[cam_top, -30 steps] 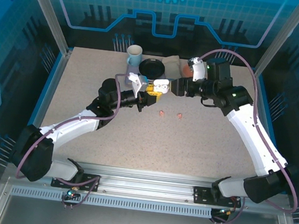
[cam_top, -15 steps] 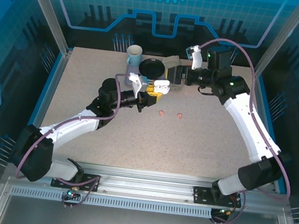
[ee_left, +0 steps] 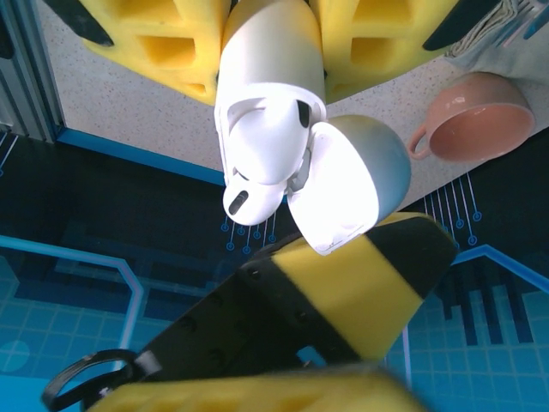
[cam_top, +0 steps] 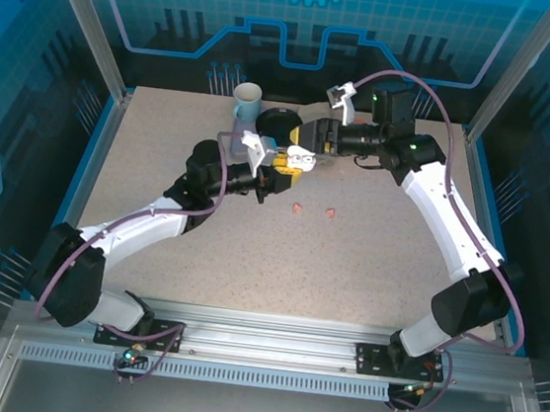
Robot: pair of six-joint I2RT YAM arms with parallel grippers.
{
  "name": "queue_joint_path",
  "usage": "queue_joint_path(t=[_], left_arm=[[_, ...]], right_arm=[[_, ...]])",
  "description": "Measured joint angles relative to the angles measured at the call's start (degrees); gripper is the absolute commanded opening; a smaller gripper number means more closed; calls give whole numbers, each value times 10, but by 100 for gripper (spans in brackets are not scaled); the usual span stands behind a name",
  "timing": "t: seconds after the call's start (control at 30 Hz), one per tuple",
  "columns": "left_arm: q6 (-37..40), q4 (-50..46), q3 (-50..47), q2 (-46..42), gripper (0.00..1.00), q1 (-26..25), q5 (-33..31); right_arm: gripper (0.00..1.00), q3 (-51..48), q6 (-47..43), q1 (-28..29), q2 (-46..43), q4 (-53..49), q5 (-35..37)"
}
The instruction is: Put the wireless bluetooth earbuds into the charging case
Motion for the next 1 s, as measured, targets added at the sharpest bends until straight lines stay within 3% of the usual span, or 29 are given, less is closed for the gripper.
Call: queue_joint_path(t=[0.6, 1.0], left_arm=[[-29, 18, 0, 24, 0, 8, -30], [-29, 17, 0, 24, 0, 8, -17]], right_arm=[[69, -108, 25, 7, -90, 33, -50], [70, -35, 34, -33, -12, 52, -20]])
